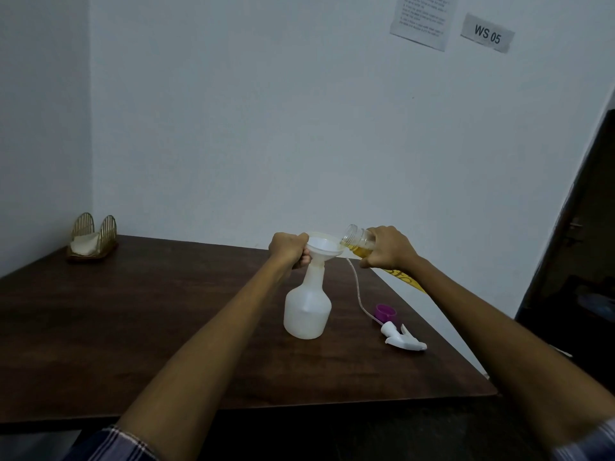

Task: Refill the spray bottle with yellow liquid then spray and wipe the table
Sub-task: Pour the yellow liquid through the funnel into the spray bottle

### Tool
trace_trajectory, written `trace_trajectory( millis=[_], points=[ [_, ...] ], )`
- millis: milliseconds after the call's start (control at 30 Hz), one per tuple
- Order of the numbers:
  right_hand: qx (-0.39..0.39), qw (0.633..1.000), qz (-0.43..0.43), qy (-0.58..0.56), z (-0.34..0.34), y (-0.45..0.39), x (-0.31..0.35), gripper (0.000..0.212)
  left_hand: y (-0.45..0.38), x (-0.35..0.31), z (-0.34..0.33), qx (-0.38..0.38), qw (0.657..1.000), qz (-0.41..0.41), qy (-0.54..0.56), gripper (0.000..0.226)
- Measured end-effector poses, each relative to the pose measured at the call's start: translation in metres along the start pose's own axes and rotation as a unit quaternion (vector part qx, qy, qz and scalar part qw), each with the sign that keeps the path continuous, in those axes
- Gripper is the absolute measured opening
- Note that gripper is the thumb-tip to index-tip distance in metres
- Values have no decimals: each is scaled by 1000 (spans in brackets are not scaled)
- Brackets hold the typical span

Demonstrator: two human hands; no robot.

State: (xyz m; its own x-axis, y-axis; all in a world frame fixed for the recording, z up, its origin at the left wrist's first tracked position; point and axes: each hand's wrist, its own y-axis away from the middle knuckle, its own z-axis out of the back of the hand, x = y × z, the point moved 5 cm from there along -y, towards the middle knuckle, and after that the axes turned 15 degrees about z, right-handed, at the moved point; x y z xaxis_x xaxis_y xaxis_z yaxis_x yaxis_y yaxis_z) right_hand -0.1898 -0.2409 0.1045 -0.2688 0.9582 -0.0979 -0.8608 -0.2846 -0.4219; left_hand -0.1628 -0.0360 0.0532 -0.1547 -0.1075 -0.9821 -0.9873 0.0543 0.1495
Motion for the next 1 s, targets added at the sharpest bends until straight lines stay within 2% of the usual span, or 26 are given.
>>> trace_trajectory(
  millis=[1000],
  points=[
    [-3, 1000, -2, 1, -2, -2, -2, 38, -1, -1, 1, -4, 1000, 3, 3, 25]
  ],
)
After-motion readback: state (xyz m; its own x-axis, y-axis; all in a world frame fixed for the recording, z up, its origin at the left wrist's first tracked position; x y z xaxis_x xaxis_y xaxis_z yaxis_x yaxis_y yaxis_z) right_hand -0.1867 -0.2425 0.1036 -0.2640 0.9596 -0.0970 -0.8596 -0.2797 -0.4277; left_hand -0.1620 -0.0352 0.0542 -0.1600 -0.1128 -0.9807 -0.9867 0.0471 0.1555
